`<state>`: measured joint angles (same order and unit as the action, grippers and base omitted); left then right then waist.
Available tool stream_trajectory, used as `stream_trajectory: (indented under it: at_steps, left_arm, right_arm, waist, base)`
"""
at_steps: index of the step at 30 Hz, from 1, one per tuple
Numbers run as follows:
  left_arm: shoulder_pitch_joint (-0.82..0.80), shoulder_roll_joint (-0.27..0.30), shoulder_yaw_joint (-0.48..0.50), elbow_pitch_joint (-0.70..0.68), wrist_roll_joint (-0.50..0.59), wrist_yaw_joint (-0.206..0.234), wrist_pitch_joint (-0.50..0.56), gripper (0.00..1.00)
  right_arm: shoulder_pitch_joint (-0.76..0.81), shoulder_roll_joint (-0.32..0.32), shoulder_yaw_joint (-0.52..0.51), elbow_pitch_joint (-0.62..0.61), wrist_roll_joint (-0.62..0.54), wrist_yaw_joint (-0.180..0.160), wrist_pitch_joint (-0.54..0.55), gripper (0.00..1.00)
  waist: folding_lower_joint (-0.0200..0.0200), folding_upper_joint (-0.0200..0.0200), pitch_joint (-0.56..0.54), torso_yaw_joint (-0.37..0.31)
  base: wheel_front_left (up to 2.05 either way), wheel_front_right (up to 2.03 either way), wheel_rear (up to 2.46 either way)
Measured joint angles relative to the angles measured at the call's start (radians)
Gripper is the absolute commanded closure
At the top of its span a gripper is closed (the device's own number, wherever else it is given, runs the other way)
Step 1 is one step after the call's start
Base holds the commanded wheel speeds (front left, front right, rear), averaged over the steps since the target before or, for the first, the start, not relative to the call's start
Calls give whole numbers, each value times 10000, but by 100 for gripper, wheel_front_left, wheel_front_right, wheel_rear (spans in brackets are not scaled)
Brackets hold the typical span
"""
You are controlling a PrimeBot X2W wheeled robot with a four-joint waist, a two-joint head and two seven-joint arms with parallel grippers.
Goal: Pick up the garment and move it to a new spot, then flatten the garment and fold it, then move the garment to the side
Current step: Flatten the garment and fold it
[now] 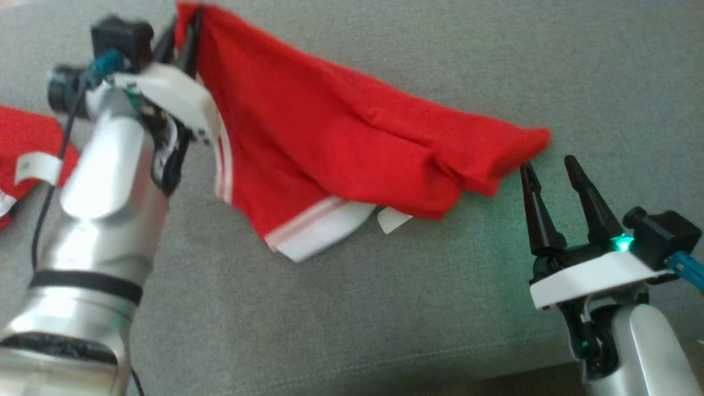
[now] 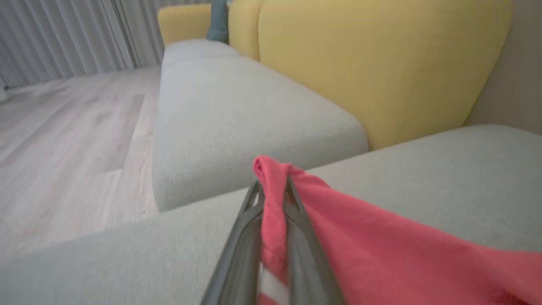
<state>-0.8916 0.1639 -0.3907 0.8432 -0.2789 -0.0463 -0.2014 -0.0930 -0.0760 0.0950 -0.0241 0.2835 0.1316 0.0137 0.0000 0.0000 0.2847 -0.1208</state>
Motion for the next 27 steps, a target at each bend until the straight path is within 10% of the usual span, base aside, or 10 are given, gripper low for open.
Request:
stream_trajectory:
  at_steps: [9,15,27]
  left_arm:
    - [-241,278,-186,-2433,700,199,-489,100]
    - [3296,640,-901,-4669,936,257,-552,100]
    - [6386,673,-2146,-4656,897,274,-510,100]
  right_arm:
    - [16,44,-128,73,88,0,-146,0]
    - [72,73,-383,63,146,0,-148,0]
    - [165,115,-527,-140,58,0,226,0]
  waist:
    - [0,0,-167,37]
    - [0,0,-212,328]
    - [0,0,-232,997]
  base:
    - [0,0,0]
    - [0,0,0]
    - [0,0,0]
